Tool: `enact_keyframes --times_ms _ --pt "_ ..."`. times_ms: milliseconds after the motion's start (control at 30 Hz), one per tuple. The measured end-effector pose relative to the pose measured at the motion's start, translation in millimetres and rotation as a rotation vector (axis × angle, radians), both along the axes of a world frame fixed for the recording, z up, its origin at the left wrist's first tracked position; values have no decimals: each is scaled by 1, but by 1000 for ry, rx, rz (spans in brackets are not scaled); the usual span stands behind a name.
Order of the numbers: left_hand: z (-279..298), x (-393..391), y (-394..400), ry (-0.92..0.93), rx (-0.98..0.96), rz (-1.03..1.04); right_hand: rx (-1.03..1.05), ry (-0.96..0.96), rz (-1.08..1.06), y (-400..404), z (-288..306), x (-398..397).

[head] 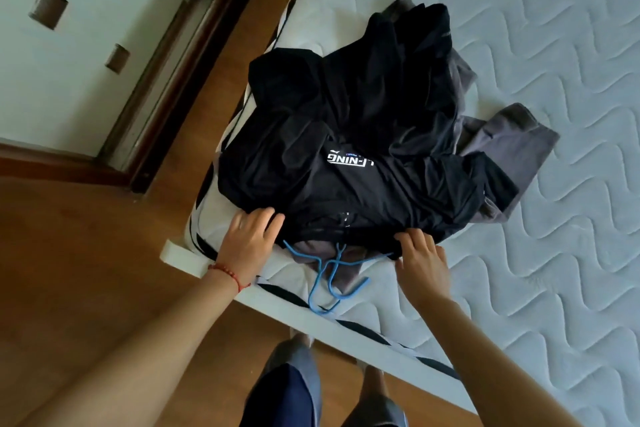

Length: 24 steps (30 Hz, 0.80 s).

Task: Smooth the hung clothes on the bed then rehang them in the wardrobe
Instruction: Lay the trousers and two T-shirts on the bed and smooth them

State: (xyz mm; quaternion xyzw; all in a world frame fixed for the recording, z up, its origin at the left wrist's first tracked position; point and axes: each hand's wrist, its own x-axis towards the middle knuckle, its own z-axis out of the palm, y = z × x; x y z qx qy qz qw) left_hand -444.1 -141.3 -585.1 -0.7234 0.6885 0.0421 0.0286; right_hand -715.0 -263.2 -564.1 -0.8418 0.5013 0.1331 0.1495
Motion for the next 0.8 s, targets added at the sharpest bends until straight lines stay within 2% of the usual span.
enact_keyframes --times_ms 167,333,600,700,800 --pt "-1 -1 -6 -12 -72 47 -112 -27 -6 -6 -3 3" --pt "29 3 -15 70 -134 103 -177 -140 -24 -12 30 -5" --pt "149 7 -36 351 -304 261 -203 -502 -338 -26 143 2" --pt "203 11 -54 445 -380 324 -254 -615 -343 -42 191 4" --pt "258 17 -76 500 -489 298 -308 -737 -346 -60 244 10"
